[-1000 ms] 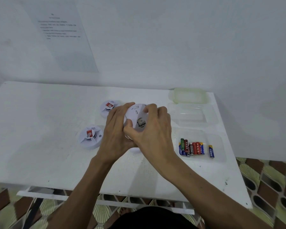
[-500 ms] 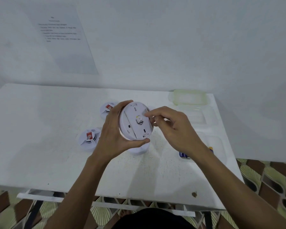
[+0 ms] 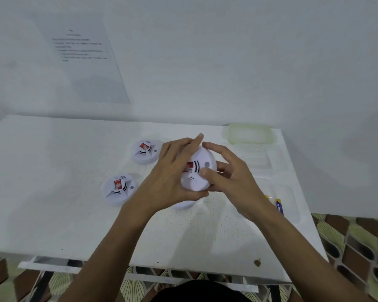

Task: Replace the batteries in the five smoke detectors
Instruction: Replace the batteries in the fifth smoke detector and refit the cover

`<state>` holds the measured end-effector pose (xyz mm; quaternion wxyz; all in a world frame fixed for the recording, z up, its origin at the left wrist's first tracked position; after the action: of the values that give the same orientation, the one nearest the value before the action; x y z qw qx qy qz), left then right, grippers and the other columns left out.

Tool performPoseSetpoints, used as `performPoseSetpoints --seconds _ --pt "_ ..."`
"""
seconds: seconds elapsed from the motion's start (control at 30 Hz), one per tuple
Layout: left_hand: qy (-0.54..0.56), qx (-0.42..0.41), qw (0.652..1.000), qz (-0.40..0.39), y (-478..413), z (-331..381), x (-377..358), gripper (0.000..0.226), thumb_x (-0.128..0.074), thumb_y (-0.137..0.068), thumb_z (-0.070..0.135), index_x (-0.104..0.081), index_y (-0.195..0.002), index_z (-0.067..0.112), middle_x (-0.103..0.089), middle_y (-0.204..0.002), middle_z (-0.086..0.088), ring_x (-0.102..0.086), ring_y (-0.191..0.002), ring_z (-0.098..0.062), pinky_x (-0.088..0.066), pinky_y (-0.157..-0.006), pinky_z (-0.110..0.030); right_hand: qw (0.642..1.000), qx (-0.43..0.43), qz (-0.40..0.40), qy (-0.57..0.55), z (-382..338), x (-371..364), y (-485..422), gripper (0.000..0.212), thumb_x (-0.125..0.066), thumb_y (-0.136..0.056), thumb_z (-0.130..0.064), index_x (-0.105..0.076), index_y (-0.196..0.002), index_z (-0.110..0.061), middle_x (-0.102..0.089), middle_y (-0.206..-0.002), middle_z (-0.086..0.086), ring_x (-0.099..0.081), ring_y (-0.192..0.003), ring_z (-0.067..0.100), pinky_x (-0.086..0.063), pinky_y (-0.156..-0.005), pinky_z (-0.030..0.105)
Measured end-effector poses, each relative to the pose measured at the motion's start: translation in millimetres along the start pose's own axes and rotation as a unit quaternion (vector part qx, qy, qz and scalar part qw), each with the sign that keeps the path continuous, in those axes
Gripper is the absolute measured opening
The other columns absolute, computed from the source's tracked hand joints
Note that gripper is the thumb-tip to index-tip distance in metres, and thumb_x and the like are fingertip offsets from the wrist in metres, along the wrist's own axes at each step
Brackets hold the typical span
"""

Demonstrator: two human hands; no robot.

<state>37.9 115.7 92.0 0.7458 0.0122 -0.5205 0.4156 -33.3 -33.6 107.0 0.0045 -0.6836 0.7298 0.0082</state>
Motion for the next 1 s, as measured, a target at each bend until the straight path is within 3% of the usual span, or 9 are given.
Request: performPoseSetpoints --seconds 0.07,0.13,0.23,0.33,0.43,0.53,0.63,1.0 --pt "0.058 0.042 0.997 -0.019 -0.5 -2.8 3.7 0.108 -0.070 -0.060 0.071 -0.015 -0.146 0.037 -0.030 -0.146 0.011 -0.028 -0.133 -0.004 -0.017 -0.105 -0.007 0.998 -0.022 0.000 -0.061 4.6 5.0 1.3 0.048 -0.061 -0.093 -0.007 -0.052 -0.135 -0.028 -0.070 -0.116 0.007 -0.070 -0.102 0.026 -0.060 -0.080 0.043" --pt "0.128 0.075 0.988 -0.031 2.5 -4.9 6.2 0.109 -0.080 -0.059 0.056 -0.018 -0.146 0.036 -0.027 -0.146 0.022 -0.024 -0.131 0.014 -0.019 -0.102 -0.001 0.991 -0.034 -0.014 -0.132 6.7 10.8 3.2 0.046 -0.055 -0.095 -0.007 -0.049 -0.138 -0.025 -0.069 -0.119 0.010 -0.067 -0.107 0.031 -0.058 -0.084 0.047" --pt "0.218 0.089 0.972 -0.019 8.0 -9.8 2.0 0.098 -0.086 -0.066 0.028 -0.030 -0.145 0.017 -0.043 -0.142 0.012 -0.042 -0.125 0.006 -0.036 -0.095 -0.006 0.989 -0.029 -0.037 -0.140 6.1 17.8 6.7 0.047 -0.050 -0.096 -0.009 -0.045 -0.141 -0.025 -0.068 -0.123 0.007 -0.066 -0.110 0.029 -0.058 -0.084 0.044" --pt "0.248 0.089 0.965 -0.012 11.1 -7.6 -0.5 0.092 -0.080 -0.068 0.040 -0.031 -0.142 0.020 -0.044 -0.140 0.013 -0.044 -0.126 0.003 -0.037 -0.094 -0.006 0.998 -0.016 -0.050 -0.038 5.1 21.1 9.5 0.047 -0.047 -0.100 -0.015 -0.042 -0.143 -0.034 -0.068 -0.121 0.003 -0.067 -0.108 0.027 -0.059 -0.081 0.044" --pt "0.250 0.101 0.963 -0.011 13.5 -5.8 1.5 0.094 -0.081 -0.063 0.049 -0.031 -0.141 0.031 -0.045 -0.138 0.023 -0.045 -0.126 0.001 -0.038 -0.094 -0.007 0.998 -0.018 -0.060 0.013 3.1 23.1 11.8 0.047 -0.047 -0.101 -0.020 -0.040 -0.142 -0.042 -0.070 -0.109 0.012 -0.072 -0.087 0.031 -0.060 -0.074 0.044" --pt "0.244 0.101 0.964 -0.023 15.5 -8.5 0.0 0.096 -0.085 -0.064 0.032 -0.032 -0.143 0.022 -0.044 -0.141 0.017 -0.043 -0.127 0.001 -0.036 -0.097 -0.007 0.997 -0.032 -0.063 0.008 2.7 24.3 12.5 0.046 -0.048 -0.100 -0.022 -0.043 -0.139 -0.046 -0.065 -0.105 0.024 -0.068 -0.072 0.036 -0.059 -0.068 0.044" --pt "0.252 0.101 0.961 -0.046 16.1 -10.1 1.2 0.097 -0.086 -0.065 0.028 -0.031 -0.144 0.024 -0.044 -0.141 0.016 -0.044 -0.129 -0.004 -0.039 -0.099 -0.012 0.997 -0.032 -0.061 -0.025 7.2 25.2 11.0 0.046 -0.049 -0.100 -0.016 -0.047 -0.139 -0.041 -0.059 -0.106 0.035 -0.064 -0.069 0.036 -0.057 -0.067 0.042" --pt "0.266 0.094 0.958 -0.049 15.6 -10.2 3.6 0.091 -0.084 -0.066 0.023 -0.033 -0.142 0.024 -0.047 -0.137 0.022 -0.047 -0.125 -0.003 -0.042 -0.092 -0.010 0.996 -0.047 -0.049 -0.057 12.7 25.5 8.1 0.046 -0.046 -0.099 -0.008 -0.051 -0.136 -0.035 -0.064 -0.102 0.032 -0.064 -0.066 0.036 -0.056 -0.063 0.039"
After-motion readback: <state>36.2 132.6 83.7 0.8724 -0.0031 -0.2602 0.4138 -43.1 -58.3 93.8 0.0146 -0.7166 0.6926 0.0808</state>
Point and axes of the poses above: each hand's wrist, its own y-axis away from the middle knuckle, its own x-axis out of the back of the hand, z = x × y, the point moved 2 cm from there along -y, towards the middle knuckle
